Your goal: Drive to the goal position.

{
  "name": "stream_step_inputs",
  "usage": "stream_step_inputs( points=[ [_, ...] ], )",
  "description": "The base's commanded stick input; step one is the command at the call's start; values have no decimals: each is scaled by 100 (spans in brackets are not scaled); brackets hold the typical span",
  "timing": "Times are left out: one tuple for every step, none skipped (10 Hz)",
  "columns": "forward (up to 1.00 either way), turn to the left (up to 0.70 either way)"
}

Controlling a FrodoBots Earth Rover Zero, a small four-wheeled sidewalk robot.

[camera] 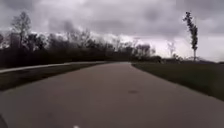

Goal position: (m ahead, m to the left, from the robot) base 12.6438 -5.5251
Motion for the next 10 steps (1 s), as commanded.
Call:
stream_step_inputs(
  points=[
    [100,0],
    [100,0],
    [100,0],
    [100,0],
    [100,0],
    [100,0],
    [100,0],
    [100,0],
    [100,0],
    [100,0]
  ],
)
